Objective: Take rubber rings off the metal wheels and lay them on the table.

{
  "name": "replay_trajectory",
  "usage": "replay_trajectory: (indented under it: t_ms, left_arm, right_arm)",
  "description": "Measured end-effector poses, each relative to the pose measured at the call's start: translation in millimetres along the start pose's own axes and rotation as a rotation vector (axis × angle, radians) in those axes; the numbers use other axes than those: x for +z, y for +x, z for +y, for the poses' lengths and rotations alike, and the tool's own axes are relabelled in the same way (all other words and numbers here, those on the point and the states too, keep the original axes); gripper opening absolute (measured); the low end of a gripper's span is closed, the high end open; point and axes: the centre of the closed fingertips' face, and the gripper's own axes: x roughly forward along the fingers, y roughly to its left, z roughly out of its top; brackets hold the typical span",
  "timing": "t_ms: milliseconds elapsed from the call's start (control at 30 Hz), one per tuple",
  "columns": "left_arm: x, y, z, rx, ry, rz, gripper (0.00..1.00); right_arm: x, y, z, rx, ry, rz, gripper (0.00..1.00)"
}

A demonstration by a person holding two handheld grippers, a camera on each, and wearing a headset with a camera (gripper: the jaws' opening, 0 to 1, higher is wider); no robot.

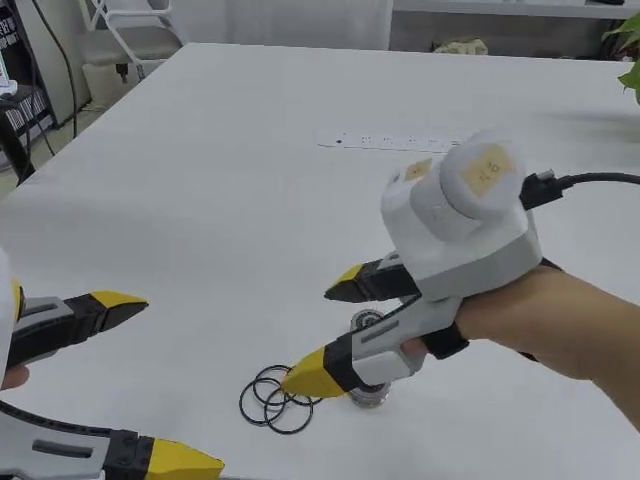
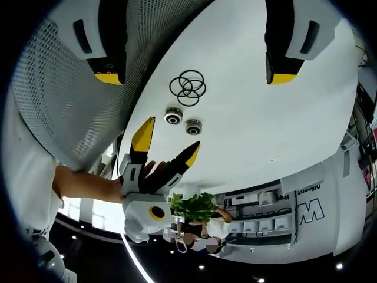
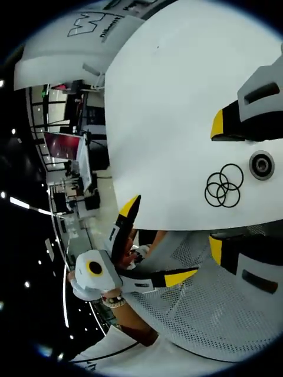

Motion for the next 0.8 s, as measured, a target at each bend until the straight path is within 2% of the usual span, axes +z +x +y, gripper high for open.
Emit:
replay_trajectory:
  t_ms: [233, 500, 633, 700, 800]
  left_arm:
    - [-1.1, 1.5, -5.1, -0.029, -0.007, 0.002, 0.99]
    - [-1.2, 1.7, -7.3, -0.044, -0.011, 0.000, 0.99]
    - [-0.9, 1.5, -7.1, -0.045, -0.019, -0.003, 0.99]
    - [-1.7, 1.6, -6.5, -0.041, -0.017, 0.001, 0.99]
    - [-3.1, 2.0, -6.9, -0.043, -0.015, 0.009, 0.99]
  right_arm:
    - [1.0, -28.2, -0.5, -0.048, -0.038, -0.069, 0.73]
    - [-1.0, -54.3, -0.2, -0.085, -0.048, -0.162, 0.88]
    - [-9.2, -68.3, -2.6, -0.109, -0.022, -0.200, 0.94]
    - [-11.4, -75.9, -4.3, -0.125, -0.005, -0.239, 0.98]
    - [-18.0, -85.2, -5.9, -0.141, 0.022, -0.268, 0.99]
